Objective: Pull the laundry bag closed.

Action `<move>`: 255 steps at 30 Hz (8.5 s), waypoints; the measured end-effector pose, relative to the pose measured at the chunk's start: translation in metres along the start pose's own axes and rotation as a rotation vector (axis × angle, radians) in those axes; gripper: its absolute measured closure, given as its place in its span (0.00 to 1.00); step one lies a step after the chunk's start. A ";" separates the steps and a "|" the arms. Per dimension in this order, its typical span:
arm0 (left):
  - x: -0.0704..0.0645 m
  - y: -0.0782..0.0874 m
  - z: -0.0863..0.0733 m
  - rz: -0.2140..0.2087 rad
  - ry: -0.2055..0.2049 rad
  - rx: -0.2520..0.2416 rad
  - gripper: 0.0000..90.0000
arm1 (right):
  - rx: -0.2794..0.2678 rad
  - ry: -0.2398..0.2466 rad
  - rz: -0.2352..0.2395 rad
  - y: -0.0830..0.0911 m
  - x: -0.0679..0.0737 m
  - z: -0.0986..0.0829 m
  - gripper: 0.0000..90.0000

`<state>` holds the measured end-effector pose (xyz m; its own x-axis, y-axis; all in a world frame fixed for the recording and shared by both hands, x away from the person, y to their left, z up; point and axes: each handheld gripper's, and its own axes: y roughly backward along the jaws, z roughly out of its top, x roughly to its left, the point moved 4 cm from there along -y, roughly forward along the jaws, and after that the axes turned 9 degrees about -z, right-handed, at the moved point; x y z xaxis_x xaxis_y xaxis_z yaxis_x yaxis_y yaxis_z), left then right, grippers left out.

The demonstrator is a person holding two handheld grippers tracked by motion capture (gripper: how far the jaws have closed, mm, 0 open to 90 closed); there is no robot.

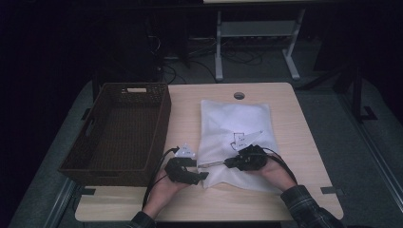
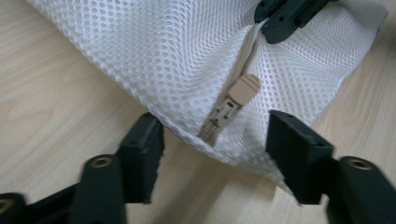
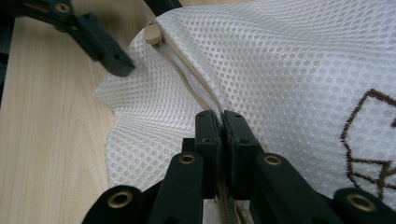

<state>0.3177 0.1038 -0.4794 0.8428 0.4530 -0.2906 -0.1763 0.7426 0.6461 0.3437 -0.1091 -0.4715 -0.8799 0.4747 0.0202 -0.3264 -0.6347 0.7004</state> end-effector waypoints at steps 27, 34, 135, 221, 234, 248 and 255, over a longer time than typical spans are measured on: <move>-0.004 0.005 0.009 0.038 -0.129 0.015 0.88 | -0.075 -0.017 0.128 0.000 0.030 0.027 0.80; -0.006 0.004 0.009 0.042 -0.148 0.015 0.89 | -0.050 -0.022 0.135 -0.010 0.034 0.029 0.79; -0.002 0.005 0.000 0.040 -0.031 0.005 0.92 | 0.078 -0.124 -0.135 0.010 -0.005 -0.008 0.96; 0.009 0.006 0.002 0.095 0.000 -0.017 0.86 | 0.073 -0.335 -0.325 0.097 -0.061 -0.103 0.93; 0.008 0.009 0.001 0.135 0.016 -0.066 0.27 | -0.043 -0.306 -0.316 0.086 -0.052 -0.090 0.27; -0.008 0.018 -0.006 0.110 -0.038 -0.085 0.19 | -0.107 -0.347 -0.392 0.090 -0.046 -0.083 0.16; -0.021 0.027 -0.016 0.111 -0.040 -0.094 0.19 | -0.122 -0.360 -0.422 0.099 -0.038 -0.089 0.16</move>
<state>0.2867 0.1223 -0.4671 0.8349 0.5162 -0.1910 -0.3149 0.7326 0.6034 0.3137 -0.2444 -0.4667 -0.4985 0.8668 0.0134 -0.6806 -0.4008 0.6133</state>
